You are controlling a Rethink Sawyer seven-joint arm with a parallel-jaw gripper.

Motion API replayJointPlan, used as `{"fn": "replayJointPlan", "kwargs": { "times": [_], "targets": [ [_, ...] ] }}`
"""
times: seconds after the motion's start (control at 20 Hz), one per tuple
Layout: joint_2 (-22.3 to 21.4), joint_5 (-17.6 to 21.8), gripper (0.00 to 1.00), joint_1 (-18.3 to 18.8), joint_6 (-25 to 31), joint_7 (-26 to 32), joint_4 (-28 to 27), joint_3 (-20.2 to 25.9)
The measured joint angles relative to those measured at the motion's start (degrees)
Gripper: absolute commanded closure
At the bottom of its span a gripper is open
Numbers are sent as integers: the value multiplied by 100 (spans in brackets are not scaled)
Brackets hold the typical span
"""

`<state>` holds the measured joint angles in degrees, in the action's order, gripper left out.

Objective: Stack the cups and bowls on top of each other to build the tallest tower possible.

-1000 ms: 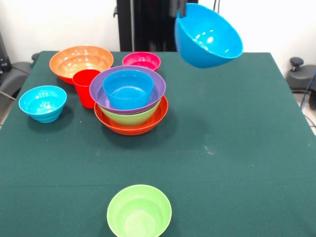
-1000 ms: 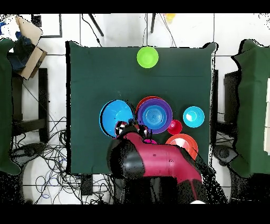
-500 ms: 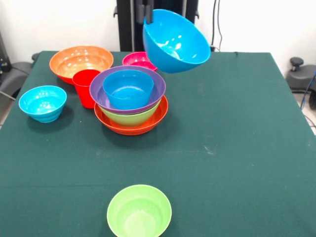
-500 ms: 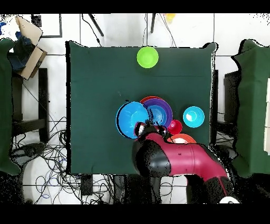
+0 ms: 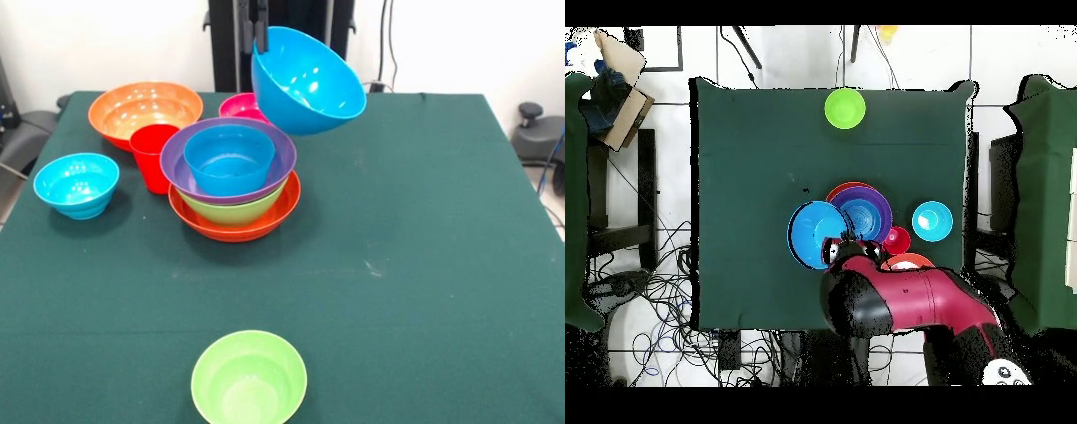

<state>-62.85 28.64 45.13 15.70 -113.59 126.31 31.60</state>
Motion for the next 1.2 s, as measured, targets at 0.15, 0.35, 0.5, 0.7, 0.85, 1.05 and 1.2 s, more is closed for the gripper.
{"fn": "replayJointPlan", "kwargs": {
  "times": [0.15,0.35,0.5,0.7,0.85,1.05,1.2],
  "targets": [
    [17,92,100,73,1,0,55,153],
    [15,162,100,225,0,0,101,353],
    [6,162,100,529,10,0,133,649],
    [-83,23,100,1011,166,0,154,1080],
    [-239,-232,100,1383,495,0,155,1449],
    [-386,-417,100,1529,986,0,135,1749],
    [-407,-426,100,1498,1317,0,51,1905]
  ]
}}
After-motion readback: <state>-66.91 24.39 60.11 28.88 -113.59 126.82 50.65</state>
